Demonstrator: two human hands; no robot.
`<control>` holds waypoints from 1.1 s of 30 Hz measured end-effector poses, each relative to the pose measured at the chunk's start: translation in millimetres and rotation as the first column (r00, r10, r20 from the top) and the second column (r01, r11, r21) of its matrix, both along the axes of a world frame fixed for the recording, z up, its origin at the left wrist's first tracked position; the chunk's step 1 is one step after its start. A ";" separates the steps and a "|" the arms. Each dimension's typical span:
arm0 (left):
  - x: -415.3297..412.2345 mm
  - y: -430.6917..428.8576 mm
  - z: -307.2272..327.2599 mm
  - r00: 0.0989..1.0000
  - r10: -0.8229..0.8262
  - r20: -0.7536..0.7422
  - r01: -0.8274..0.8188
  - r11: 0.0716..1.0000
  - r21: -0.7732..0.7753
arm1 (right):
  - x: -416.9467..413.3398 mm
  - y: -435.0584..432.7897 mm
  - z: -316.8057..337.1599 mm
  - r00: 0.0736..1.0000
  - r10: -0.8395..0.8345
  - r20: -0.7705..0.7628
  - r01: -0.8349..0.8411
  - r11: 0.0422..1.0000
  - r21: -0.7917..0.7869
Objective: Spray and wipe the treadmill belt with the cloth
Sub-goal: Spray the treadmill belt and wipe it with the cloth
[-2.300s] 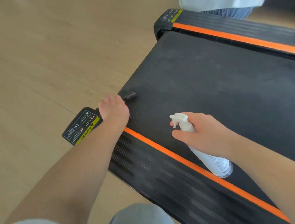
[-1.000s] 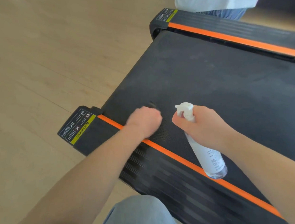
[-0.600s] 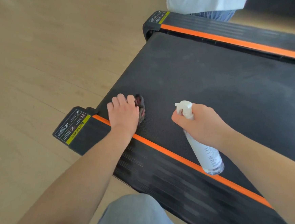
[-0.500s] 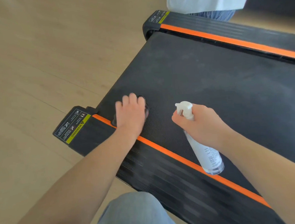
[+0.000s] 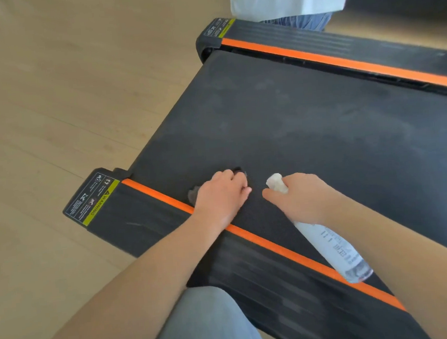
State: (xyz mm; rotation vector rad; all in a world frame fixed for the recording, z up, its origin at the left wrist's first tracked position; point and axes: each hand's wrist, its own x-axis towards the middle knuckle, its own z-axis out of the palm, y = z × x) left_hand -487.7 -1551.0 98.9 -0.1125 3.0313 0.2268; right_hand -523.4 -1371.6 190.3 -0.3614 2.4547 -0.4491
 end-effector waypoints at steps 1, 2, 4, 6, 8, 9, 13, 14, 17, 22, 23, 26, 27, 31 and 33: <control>-4.5 -12.4 -1.7 0.994 0.108 -0.021 -0.108 0.994 -0.009 | 0.5 8.0 -2.3 1.000 -0.022 0.016 0.022 1.000 0.009; -8.6 -26.5 -2.6 0.976 0.213 -0.032 -0.214 0.977 -0.016 | 1.7 13.6 -4.5 0.999 -0.047 0.024 0.047 0.999 0.005; -14.9 -48.2 -4.1 0.934 0.354 -0.047 -0.356 0.934 -0.026 | 3.5 19.1 -7.2 0.996 -0.087 0.012 0.088 0.995 -0.042; -18.4 -52.3 -3.1 0.908 0.416 -0.051 -0.416 0.909 0.012 | 3.6 17.3 -3.9 0.993 -0.120 -0.005 0.119 0.985 -0.125; -16.6 -37.3 -1.6 0.911 0.413 -0.003 -0.412 0.909 0.068 | 2.6 14.2 3.6 0.989 -0.147 -0.006 0.143 0.970 -0.199; -15.1 -24.8 -1.2 0.931 0.366 0.009 -0.365 0.927 0.084 | 1.9 12.8 6.9 0.988 -0.153 -0.011 0.147 0.964 -0.220; -6.3 37.8 7.8 0.997 -0.064 0.036 0.056 0.981 0.186 | -0.2 15.7 18.2 0.982 -0.183 -0.054 0.164 0.954 -0.252; -2.1 54.6 10.7 0.974 -0.225 0.041 0.211 0.953 0.217 | 0.5 18.6 20.4 0.978 -0.197 -0.061 0.176 0.950 -0.257; 9.2 86.9 8.0 0.820 -0.572 0.019 0.555 0.803 0.220 | 2.7 27.6 23.5 0.974 -0.214 -0.068 0.192 0.951 -0.242; -5.9 45.6 -4.6 0.982 -0.160 -0.103 0.162 0.987 0.015 | 3.9 43.0 29.4 0.973 -0.224 -0.059 0.206 0.953 -0.224; -8.1 29.5 -4.4 0.995 -0.004 -0.104 0.003 1.000 -0.008 | 3.1 44.7 29.6 0.973 -0.225 -0.055 0.208 0.953 -0.222; -7.3 10.2 -4.1 0.972 0.219 -0.083 -0.226 0.971 -0.078 | 0.6 51.5 31.6 0.975 -0.213 -0.057 0.196 0.957 -0.214; -7.8 11.8 -3.5 0.973 0.218 -0.071 -0.224 0.971 -0.085 | -0.4 51.0 32.0 0.976 -0.209 -0.058 0.192 0.957 -0.218; -8.6 50.3 2.0 0.996 0.081 0.035 -0.080 0.996 -0.042 | 2.5 51.4 33.2 0.979 -0.203 -0.025 0.191 0.953 -0.233; -7.8 80.6 1.8 0.996 -0.025 0.082 0.028 0.999 -0.029 | 7.5 57.8 34.6 0.978 -0.208 -0.010 0.200 0.951 -0.234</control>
